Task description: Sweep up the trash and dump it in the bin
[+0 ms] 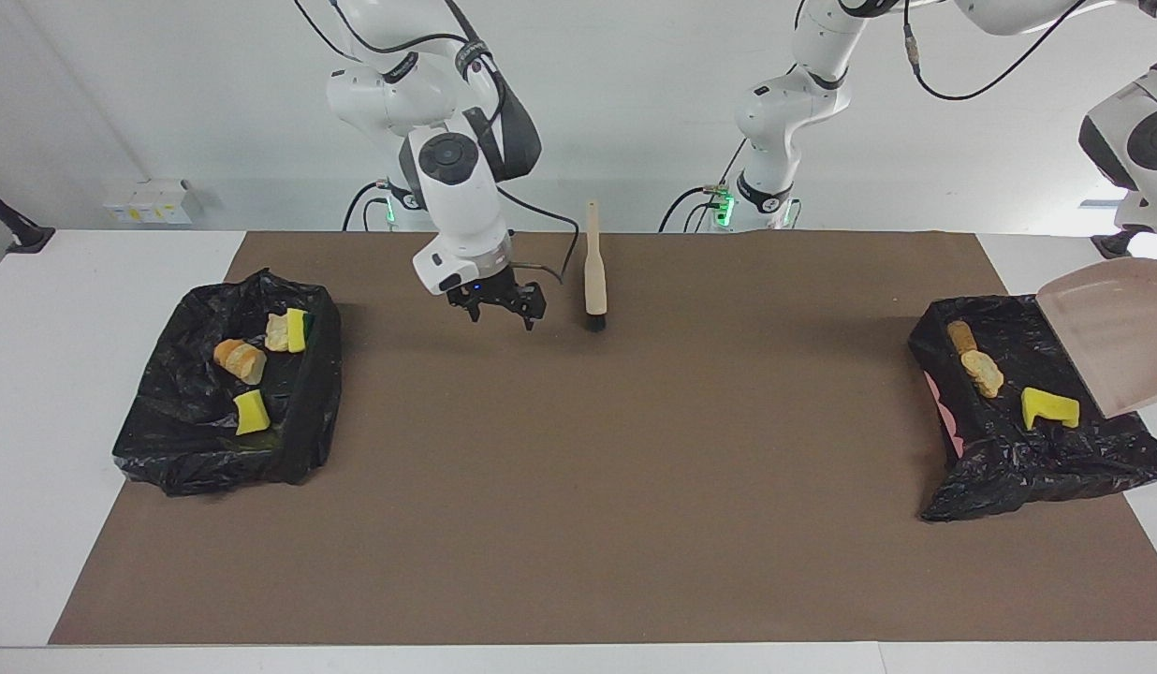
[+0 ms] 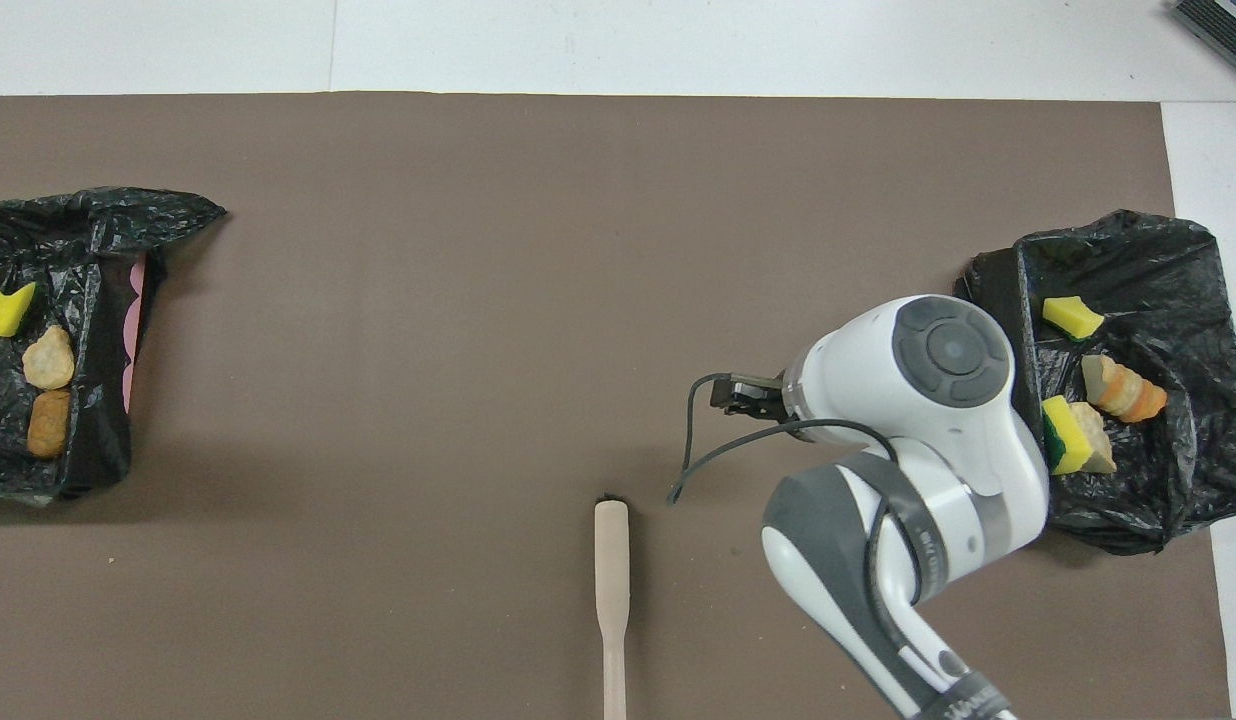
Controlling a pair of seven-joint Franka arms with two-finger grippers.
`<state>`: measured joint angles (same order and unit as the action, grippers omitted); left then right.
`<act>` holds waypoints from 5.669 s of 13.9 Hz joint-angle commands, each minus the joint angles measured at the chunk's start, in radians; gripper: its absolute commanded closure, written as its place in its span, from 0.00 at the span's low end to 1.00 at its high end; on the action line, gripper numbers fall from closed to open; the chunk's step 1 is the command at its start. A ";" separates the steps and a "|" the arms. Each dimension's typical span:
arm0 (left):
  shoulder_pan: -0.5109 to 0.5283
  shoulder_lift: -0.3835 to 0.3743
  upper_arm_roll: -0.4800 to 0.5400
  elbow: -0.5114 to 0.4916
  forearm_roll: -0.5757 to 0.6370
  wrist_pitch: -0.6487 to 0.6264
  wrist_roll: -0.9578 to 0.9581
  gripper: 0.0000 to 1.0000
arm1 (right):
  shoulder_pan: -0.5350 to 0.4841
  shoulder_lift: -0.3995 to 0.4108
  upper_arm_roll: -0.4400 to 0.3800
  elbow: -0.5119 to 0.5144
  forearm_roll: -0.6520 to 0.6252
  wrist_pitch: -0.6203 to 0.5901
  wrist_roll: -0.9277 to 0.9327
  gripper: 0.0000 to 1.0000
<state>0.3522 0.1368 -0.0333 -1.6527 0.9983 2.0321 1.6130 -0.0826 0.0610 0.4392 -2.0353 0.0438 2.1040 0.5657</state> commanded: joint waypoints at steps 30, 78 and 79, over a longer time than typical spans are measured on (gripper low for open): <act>-0.871 0.003 0.001 -0.254 -0.998 -0.061 -1.846 1.00 | 0.090 -0.087 -0.366 0.558 -0.082 -0.627 -0.191 0.00; -0.308 -0.014 0.007 0.068 -1.041 -0.372 -1.481 0.00 | 0.142 -0.098 -0.476 0.538 -0.065 -0.645 -0.342 0.00; -0.323 -0.020 0.000 0.068 -1.037 -0.369 -1.481 0.00 | 0.142 -0.098 -0.476 0.538 -0.065 -0.645 -0.343 0.00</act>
<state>0.0552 0.1274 -0.0166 -1.5939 -0.0418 1.6748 0.1429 0.0703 -0.0240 -0.0371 -1.4797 -0.0257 1.4524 0.2528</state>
